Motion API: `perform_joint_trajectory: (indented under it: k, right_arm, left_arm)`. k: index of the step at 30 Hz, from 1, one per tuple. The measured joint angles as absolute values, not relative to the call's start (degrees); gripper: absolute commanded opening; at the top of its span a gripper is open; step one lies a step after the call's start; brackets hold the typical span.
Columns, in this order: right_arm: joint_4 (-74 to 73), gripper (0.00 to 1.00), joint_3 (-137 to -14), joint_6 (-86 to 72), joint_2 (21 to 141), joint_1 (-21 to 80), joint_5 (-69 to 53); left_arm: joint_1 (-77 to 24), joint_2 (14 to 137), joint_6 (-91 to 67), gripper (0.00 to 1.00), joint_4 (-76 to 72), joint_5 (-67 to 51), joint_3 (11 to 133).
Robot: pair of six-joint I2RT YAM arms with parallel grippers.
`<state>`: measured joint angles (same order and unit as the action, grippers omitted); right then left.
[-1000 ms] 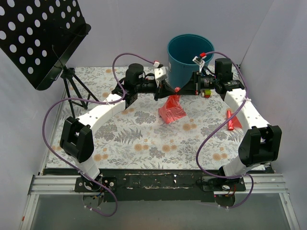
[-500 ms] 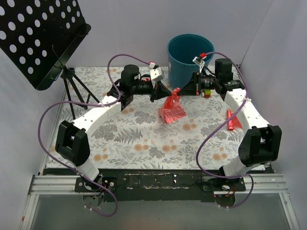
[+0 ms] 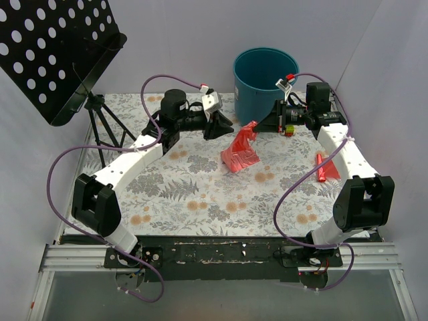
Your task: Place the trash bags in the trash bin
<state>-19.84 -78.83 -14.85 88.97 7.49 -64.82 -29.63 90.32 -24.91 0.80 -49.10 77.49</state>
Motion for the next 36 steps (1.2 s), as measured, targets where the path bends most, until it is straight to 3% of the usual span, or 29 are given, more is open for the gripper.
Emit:
perform_joint_trajectory:
  k: [1,4,7,15,19,22,36]
  right_arm:
    - [-19.84,0.01,-78.83,-14.87,88.97,7.51,-64.79]
    - [-19.79,0.01,-78.83,-15.07,88.97,7.57,-64.69]
    - [-19.64,0.01,-78.83,-15.27,88.97,7.57,-64.64]
    - [-19.51,0.01,-78.83,-16.14,88.97,7.62,-64.64]
    - [-19.16,0.01,-78.83,-16.45,88.97,7.64,-64.64]
    - [-19.14,0.01,-78.83,-16.53,88.97,7.64,-64.64]
    - [-18.31,0.01,-77.78,-18.48,89.01,7.38,-64.29]
  left_arm:
    - [-30.04,90.32,-24.86,0.41,0.38,-49.04,77.49]
    - [-32.12,90.45,-24.58,0.41,-1.02,-48.31,77.52]
    - [-33.98,91.31,-24.23,0.32,-2.2,-46.89,78.06]
    - [-36.16,95.35,-23.33,0.31,-3.38,-44.27,80.82]
    - [-36.69,96.49,-22.17,0.2,-2.98,-42.15,81.84]
    - [-36.95,97.1,-21.43,0.0,-2.96,-40.77,82.63]
    - [-35.94,93.17,-19.22,0.0,-3.42,-38.98,78.15]
